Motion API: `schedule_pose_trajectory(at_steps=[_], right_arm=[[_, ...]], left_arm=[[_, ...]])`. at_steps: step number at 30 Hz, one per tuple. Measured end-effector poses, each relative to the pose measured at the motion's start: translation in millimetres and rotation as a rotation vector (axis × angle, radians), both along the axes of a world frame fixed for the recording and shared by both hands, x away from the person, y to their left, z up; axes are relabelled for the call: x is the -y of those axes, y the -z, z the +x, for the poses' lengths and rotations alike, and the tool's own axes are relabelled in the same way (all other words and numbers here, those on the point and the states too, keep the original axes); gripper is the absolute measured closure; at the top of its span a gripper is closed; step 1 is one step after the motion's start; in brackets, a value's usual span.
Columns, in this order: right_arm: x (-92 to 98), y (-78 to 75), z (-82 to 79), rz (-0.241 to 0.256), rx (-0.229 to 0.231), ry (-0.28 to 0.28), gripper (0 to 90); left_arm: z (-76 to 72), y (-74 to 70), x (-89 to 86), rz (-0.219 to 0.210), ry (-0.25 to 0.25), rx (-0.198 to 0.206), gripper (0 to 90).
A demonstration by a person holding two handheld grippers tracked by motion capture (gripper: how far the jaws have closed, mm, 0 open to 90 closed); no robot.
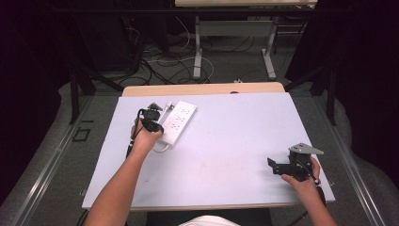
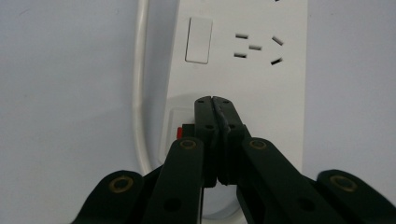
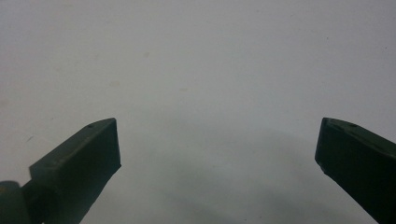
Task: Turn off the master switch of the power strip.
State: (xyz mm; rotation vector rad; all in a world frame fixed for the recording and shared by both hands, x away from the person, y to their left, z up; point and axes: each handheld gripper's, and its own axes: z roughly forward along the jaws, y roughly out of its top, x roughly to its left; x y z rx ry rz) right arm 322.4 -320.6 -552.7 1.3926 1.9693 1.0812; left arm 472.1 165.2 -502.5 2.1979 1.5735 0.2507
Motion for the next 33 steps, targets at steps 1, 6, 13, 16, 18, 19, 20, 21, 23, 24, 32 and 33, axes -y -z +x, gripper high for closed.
schedule_pose_trajectory(at_steps=[1, 6, 13, 16, 18, 19, 20, 21, 23, 24, 32, 33], right_arm=[[0.7, -0.4, -0.2, -0.006, 0.002, 0.004, 0.0], [1.3, -0.3, 0.2, -0.003, 0.007, 0.003, 0.0], [-0.9, -0.1, 0.0, -0.003, 0.011, 0.010, 0.0], [0.0, -0.4, -0.2, -0.003, 0.004, 0.004, 0.0], [0.1, -0.4, -0.2, -0.001, 0.004, 0.006, 0.0], [0.1, -0.4, -0.2, -0.001, 0.004, 0.005, 0.0], [0.3, -0.3, -0.2, -0.004, 0.006, 0.003, 0.0], [0.2, -0.4, -0.2, -0.005, 0.006, 0.001, 0.0], [-0.4, -0.5, -0.2, -0.002, 0.004, 0.007, 0.0], [-0.1, -0.5, -0.3, -0.004, 0.004, 0.003, 0.0], [0.2, -0.5, -0.3, -0.007, 0.007, 0.001, 0.0], [0.2, -0.6, -0.3, -0.007, 0.008, 0.001, 0.0]], left_arm=[[-0.3, -0.1, -0.2, -0.008, -0.011, 0.004, 90.0], [-0.4, -1.8, -3.3, -0.010, -0.010, 0.008, 90.0], [-0.9, -3.2, -4.7, -0.018, -0.023, 0.016, 88.4], [-0.7, -3.2, -5.1, -0.017, -0.018, 0.022, 87.0], [-0.7, -2.9, -5.1, -0.020, -0.016, 0.023, 86.2], [-0.7, -2.8, -5.0, -0.021, -0.016, 0.023, 85.5], [-0.8, -2.9, -4.8, -0.020, -0.017, 0.024, 85.0], [-0.8, -2.9, -4.7, -0.021, -0.017, 0.027, 84.5], [-1.1, -3.0, -4.3, -0.026, -0.023, 0.029, 83.7], [-1.1, -3.0, -4.3, -0.028, -0.023, 0.031, 82.8], [-1.7, -4.3, -5.8, -0.033, -0.025, 0.043, 76.4], [-1.8, -4.6, -6.0, -0.033, -0.025, 0.044, 75.7]])
